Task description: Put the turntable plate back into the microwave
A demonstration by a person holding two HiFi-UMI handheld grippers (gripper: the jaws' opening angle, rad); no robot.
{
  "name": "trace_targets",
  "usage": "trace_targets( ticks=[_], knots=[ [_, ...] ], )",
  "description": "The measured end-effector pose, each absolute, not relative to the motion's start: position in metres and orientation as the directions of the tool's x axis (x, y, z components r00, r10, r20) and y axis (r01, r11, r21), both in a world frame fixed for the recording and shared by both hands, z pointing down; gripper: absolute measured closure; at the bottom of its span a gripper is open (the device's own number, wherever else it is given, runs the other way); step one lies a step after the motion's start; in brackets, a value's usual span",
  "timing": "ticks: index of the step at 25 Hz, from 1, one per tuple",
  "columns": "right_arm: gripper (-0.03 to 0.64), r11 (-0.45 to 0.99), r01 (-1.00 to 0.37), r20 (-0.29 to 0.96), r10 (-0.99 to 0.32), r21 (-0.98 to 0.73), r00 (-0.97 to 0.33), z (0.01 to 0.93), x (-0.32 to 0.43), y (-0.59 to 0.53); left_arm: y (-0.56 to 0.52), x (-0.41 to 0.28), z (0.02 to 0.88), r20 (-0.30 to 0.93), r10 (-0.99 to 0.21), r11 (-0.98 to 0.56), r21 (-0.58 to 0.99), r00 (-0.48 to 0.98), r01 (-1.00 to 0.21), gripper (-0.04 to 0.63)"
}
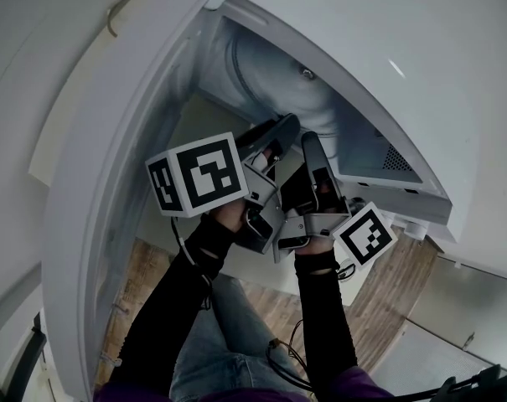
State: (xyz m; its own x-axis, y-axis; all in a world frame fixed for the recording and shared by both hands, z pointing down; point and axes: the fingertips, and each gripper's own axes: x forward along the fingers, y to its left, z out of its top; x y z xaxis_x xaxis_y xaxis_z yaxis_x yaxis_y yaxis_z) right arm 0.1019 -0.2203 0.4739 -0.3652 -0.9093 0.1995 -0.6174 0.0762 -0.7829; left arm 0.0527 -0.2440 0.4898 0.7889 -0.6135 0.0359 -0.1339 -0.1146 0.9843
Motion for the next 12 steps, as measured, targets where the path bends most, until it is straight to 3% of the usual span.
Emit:
trace_targets(
  ticks=[5, 12],
  knots=[
    [0.541, 0.061, -0.631, 0.225, -0.904, -0.774, -0.363, 0.481, 0.103, -0.218, -0.232, 0.048, 0.494, 0.039, -0.627, -0.107, 0.985, 0.778, -0.135, 0.511],
    [0.541, 0.053, -0.646, 0.241, -0.902, -0.761, -0.358, 0.485, 0.103, -0.217, -0.220, 0.046, 0.505, 0.100, -0.613, -0.100, 0.974, 0.784, -0.203, 0.589]
  ],
)
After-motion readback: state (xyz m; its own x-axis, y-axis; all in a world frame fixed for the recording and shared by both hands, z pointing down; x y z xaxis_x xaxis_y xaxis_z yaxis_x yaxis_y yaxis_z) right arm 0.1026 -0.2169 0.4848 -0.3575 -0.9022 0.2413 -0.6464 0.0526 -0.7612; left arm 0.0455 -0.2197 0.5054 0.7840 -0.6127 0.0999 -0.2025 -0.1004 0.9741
